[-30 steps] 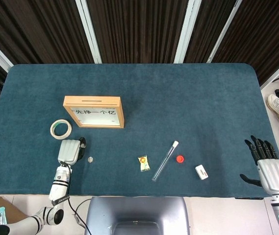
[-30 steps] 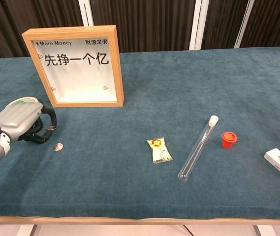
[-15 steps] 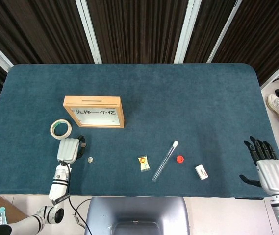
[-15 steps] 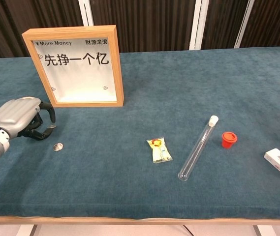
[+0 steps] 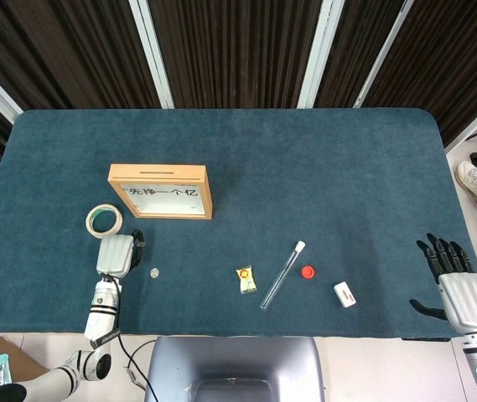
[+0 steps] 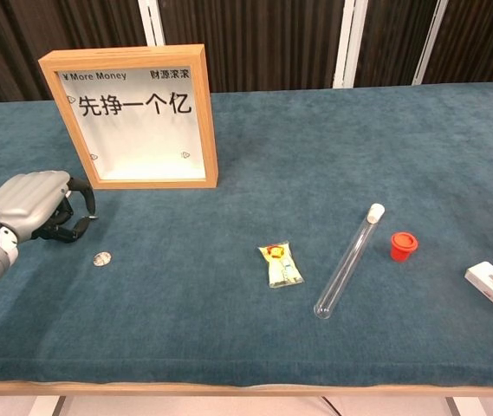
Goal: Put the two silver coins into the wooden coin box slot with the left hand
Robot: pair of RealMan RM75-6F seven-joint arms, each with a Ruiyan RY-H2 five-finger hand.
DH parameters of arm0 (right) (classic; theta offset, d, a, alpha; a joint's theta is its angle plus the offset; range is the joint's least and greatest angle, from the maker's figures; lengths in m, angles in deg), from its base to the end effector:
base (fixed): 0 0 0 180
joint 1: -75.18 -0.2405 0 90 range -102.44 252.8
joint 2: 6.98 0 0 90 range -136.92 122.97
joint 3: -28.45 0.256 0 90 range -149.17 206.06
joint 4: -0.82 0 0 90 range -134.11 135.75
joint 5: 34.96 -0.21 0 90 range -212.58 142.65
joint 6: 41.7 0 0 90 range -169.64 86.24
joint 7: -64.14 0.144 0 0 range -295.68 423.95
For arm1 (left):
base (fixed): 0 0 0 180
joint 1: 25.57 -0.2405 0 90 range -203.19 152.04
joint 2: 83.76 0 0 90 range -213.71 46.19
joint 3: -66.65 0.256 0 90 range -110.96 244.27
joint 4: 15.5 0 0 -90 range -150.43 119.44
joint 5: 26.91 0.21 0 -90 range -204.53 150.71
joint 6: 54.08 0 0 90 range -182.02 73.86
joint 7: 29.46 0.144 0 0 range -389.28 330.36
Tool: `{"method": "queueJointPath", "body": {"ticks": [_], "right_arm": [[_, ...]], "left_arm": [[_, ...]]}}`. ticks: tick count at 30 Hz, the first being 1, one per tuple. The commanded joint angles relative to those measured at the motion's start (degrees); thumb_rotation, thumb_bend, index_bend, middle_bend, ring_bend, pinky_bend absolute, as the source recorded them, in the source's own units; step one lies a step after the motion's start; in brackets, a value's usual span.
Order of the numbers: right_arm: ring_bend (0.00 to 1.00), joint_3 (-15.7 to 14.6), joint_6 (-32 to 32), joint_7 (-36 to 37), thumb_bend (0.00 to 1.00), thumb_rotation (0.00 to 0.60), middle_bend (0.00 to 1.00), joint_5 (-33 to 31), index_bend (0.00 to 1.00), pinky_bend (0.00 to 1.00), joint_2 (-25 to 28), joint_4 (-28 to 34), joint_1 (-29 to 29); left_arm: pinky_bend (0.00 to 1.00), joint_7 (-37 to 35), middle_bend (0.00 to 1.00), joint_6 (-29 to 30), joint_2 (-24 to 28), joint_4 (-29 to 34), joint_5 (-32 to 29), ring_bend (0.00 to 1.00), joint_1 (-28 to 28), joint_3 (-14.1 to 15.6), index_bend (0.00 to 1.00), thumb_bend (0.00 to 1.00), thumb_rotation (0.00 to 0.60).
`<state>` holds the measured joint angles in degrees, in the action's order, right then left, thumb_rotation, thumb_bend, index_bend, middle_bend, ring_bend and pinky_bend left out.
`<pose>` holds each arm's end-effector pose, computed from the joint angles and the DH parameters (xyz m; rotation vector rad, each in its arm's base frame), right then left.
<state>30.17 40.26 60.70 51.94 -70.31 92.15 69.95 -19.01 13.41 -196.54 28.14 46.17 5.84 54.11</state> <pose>-0.3173 -0.1789 0.1546 1.4708 -0.8751 0.8047 -0.2503 0.3378 -0.0572 -1.4894 -0.8337 -0.8537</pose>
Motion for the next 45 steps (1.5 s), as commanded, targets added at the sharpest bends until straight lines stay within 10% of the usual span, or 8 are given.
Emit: {"method": "queueJointPath", "body": {"ticks": [1,45], "right_arm": [[0.00,0.0,0.0,-0.1,0.12,0.600,0.00,0.0,0.00,0.00,0.0,0.0,0.0],[0.00,0.0,-1.0,-0.3,0.12,0.600,0.00,-0.8,0.00,0.00,0.5,0.5,-0.2]], "left_arm": [[1.00,-0.2,1.00,0.2,-0.3,-0.6,0.1,1.00,0.1,-0.1,0.51,0.48,0.600],[1.00,-4.0,1.00,1.1,-1.4,-3.0,0.8,1.00,1.1,-1.0,0.59,0.49,0.600]]}}
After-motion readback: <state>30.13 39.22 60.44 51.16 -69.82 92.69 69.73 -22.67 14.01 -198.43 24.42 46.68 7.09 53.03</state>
